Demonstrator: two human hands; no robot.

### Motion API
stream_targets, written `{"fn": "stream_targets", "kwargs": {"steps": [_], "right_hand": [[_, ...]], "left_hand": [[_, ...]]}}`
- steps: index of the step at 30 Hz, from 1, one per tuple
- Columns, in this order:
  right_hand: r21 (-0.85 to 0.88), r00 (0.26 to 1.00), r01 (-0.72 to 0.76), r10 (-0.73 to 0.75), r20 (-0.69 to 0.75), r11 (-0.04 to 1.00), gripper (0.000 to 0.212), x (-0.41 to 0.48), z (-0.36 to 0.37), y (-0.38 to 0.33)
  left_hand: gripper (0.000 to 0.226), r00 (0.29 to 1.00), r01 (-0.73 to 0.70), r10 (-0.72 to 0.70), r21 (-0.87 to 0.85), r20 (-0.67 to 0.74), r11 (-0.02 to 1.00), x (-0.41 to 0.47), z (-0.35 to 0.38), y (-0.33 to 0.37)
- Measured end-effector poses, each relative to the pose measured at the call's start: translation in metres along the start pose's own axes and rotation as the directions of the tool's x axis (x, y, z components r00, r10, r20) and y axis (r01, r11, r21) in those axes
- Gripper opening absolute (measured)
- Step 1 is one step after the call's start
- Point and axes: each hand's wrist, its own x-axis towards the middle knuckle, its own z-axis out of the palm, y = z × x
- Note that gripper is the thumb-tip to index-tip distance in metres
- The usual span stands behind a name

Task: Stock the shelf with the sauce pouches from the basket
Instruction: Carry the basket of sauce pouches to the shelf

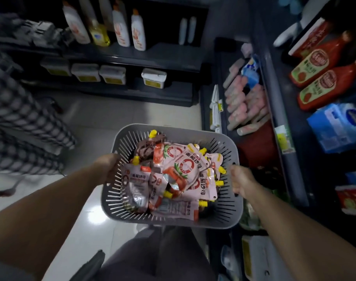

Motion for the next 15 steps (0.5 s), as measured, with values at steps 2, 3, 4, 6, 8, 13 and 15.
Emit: {"fn": "stream_targets", "kwargs": {"steps": [2, 3, 4, 6, 8, 13, 15], "right_hand": [[-0.011, 1.0, -0.003, 0.003, -0.019, 1.0, 0.042, 0.015, 0.0, -0.021], [-0.023, 1.0, 0.0, -0.001, -0.03, 1.0, 0.042, 0.024, 0.0, -0.032], [-0.043, 0.999, 0.004, -0.005, -0.038, 0.999, 0.041, 0.031, 0.001, -0.044], [-0.082, 0.999, 0.0, -0.003, -0.045, 0.997, 0.038, 0.047, 0.002, -0.066], [-0.097, 0.999, -0.001, -0.003, -0.04, 0.995, 0.035, 0.061, 0.002, -0.084], [-0.103, 0.998, -0.028, 0.022, -0.056, 0.994, 0.035, 0.105, 0.003, -0.118], [-0.083, 0.998, -0.031, 0.026, -0.055, 0.996, 0.035, 0.122, 0.003, -0.128]], "left_hand": [[0.046, 1.0, 0.016, -0.016, -0.002, 0.005, 1.0, 0.014, 0.006, 0.017], [0.046, 1.0, 0.027, -0.027, -0.008, 0.0, 1.0, 0.02, 0.01, 0.024], [0.046, 0.999, 0.039, -0.039, -0.015, -0.014, 0.999, 0.026, 0.015, 0.033], [0.045, 0.997, 0.046, -0.046, -0.004, -0.068, 0.999, 0.037, 0.025, 0.05], [0.045, 0.995, 0.038, -0.038, -0.002, -0.097, 0.999, 0.049, 0.035, 0.064], [0.045, 0.993, 0.041, -0.04, 0.008, -0.111, 0.999, 0.077, 0.056, 0.099], [0.045, 0.992, 0.049, -0.048, 0.002, -0.116, 0.999, 0.09, 0.065, 0.115]]}}
